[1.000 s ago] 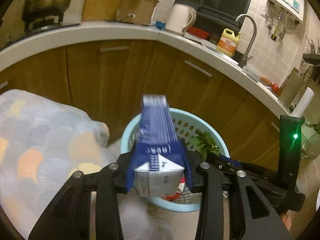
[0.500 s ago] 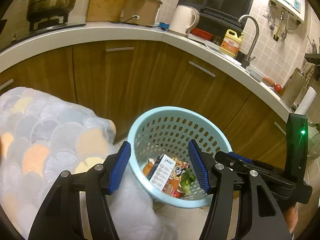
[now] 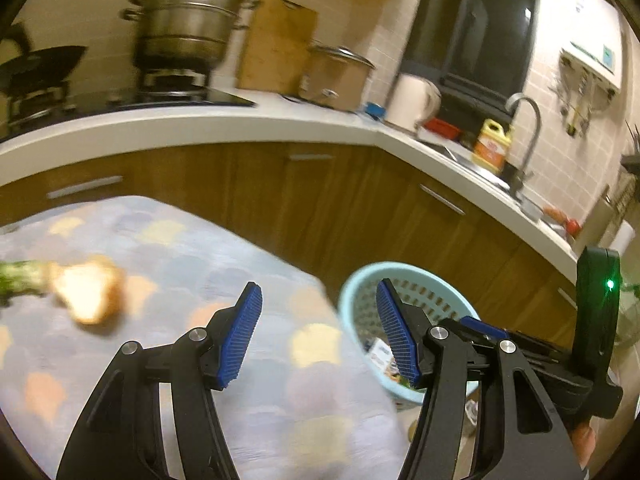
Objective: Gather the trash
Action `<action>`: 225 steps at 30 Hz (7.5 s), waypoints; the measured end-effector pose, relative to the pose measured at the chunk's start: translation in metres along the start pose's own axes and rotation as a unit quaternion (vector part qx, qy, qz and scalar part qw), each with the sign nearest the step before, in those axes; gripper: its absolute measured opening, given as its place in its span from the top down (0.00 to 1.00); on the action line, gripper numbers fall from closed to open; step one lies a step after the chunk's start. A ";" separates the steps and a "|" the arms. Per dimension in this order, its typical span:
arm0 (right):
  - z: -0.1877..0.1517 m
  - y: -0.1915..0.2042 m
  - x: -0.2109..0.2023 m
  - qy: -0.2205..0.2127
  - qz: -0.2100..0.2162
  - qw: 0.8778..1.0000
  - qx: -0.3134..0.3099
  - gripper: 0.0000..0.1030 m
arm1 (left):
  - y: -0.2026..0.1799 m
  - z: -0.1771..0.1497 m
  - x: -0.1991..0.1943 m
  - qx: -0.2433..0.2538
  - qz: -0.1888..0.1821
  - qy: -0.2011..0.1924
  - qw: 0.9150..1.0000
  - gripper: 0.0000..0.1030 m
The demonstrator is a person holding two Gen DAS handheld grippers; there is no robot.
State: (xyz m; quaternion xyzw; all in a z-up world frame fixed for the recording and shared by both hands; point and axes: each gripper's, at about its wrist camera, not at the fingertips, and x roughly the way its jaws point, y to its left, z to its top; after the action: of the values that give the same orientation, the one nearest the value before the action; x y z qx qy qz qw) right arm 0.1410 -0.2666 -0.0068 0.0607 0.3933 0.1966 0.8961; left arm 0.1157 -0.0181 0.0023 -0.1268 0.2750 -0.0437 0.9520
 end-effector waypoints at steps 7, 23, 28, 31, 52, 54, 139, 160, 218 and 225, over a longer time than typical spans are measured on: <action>-0.001 0.078 0.012 0.008 0.025 0.997 -0.066 0.59 | 0.073 0.005 -0.050 -0.053 0.045 -0.034 0.997 0.44; -0.030 0.225 0.071 0.050 0.067 0.982 -0.167 0.59 | 0.243 -0.004 -0.114 -0.174 0.149 -0.043 0.972 0.44; -0.035 0.241 0.087 0.051 0.073 0.981 -0.175 0.55 | 0.274 -0.001 -0.096 -0.196 0.138 -0.020 0.971 0.38; -0.040 0.241 0.096 0.055 0.067 0.981 -0.172 0.53 | 0.283 0.004 -0.078 -0.191 0.137 0.001 0.972 0.34; -0.026 0.297 0.148 0.082 0.002 0.979 -0.185 0.25 | 0.298 -0.001 -0.046 -0.202 0.109 0.003 0.973 0.81; -0.024 0.303 0.155 0.081 -0.015 0.978 -0.190 0.24 | 0.302 -0.003 -0.048 -0.213 0.098 -0.001 0.972 0.82; 0.005 -0.075 -0.021 -0.043 -0.116 0.988 0.090 0.46 | -0.076 -0.001 0.075 0.076 -0.143 0.073 0.984 0.43; -0.014 0.054 -0.109 -0.159 -0.147 0.976 -0.020 0.38 | 0.002 -0.024 -0.069 0.064 0.052 -0.111 0.990 0.16; -0.044 0.060 -0.108 -0.174 -0.198 0.965 -0.017 0.37 | 0.001 -0.030 -0.068 0.084 0.083 -0.105 0.988 0.12; -0.045 0.060 -0.109 -0.173 -0.198 0.965 -0.016 0.37 | 0.001 -0.030 -0.068 0.084 0.083 -0.104 0.988 0.12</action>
State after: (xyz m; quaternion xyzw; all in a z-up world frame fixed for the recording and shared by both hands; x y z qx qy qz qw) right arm 0.0233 -0.2570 0.0523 -0.0002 0.2330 0.0079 0.9724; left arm 0.0425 -0.0131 0.0122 -0.0272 0.1793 0.0265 0.9831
